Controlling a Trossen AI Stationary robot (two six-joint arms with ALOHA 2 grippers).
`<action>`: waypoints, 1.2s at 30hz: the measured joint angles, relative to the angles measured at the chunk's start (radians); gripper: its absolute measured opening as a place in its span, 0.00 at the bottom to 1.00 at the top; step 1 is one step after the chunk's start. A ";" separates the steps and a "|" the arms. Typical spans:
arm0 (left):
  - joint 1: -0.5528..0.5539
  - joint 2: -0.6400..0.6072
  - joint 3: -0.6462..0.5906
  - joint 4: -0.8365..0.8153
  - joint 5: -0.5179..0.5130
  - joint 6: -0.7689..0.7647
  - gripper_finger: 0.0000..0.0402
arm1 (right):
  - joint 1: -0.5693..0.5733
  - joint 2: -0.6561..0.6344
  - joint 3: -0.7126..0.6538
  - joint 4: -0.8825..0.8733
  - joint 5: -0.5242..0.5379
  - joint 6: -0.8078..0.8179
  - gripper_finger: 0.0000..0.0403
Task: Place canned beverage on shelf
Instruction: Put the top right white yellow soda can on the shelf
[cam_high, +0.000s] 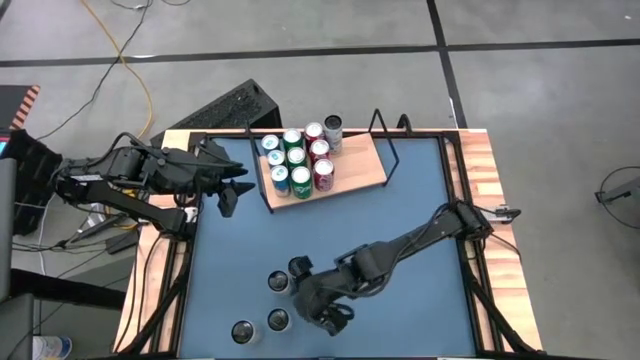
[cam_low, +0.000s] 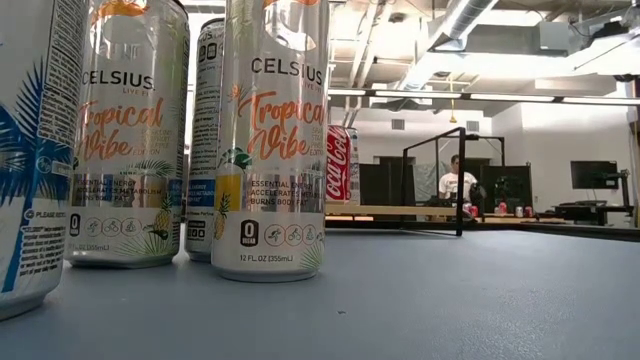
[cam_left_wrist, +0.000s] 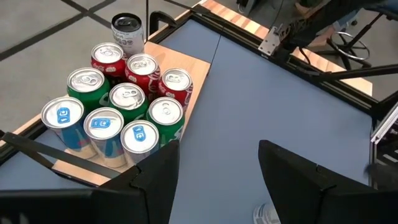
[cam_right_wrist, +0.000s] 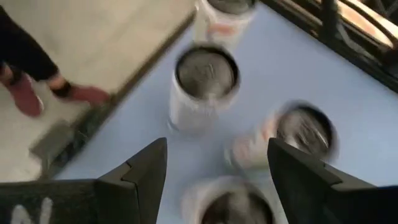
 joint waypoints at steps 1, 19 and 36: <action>0.000 0.000 0.000 -0.001 0.000 0.000 0.51 | -0.004 0.011 0.000 0.034 -0.010 0.001 0.65; 0.000 0.000 0.000 -0.053 -0.002 -0.007 0.51 | -0.028 0.009 -0.044 -0.155 0.015 0.122 0.65; 0.000 0.000 0.000 -0.052 -0.003 -0.019 0.51 | 0.025 -0.013 -0.124 -0.103 0.086 0.246 0.65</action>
